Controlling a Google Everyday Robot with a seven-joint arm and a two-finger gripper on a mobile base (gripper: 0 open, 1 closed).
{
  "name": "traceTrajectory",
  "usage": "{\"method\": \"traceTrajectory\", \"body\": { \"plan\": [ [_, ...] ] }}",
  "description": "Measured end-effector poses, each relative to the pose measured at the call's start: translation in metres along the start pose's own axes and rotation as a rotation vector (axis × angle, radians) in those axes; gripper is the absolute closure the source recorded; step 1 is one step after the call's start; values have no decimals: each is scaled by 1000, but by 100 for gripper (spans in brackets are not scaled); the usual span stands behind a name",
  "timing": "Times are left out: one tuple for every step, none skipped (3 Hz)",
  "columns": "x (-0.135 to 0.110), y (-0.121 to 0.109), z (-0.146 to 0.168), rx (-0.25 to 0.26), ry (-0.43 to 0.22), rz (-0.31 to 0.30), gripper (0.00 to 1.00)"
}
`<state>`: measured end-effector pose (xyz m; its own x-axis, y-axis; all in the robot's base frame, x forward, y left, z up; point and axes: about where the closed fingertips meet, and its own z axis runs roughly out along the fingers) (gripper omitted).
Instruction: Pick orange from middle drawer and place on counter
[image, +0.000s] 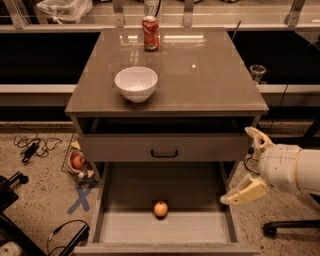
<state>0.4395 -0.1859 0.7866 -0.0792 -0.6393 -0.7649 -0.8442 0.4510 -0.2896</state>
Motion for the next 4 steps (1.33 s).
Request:
{"method": "traceTrajectory", "body": {
  "plan": [
    [9, -11, 11, 19, -11, -87, 0],
    [10, -7, 18, 12, -10, -84, 0],
    [29, 21, 63, -17, -23, -56, 0],
    [56, 50, 122, -31, -80, -21, 0]
  ]
}}
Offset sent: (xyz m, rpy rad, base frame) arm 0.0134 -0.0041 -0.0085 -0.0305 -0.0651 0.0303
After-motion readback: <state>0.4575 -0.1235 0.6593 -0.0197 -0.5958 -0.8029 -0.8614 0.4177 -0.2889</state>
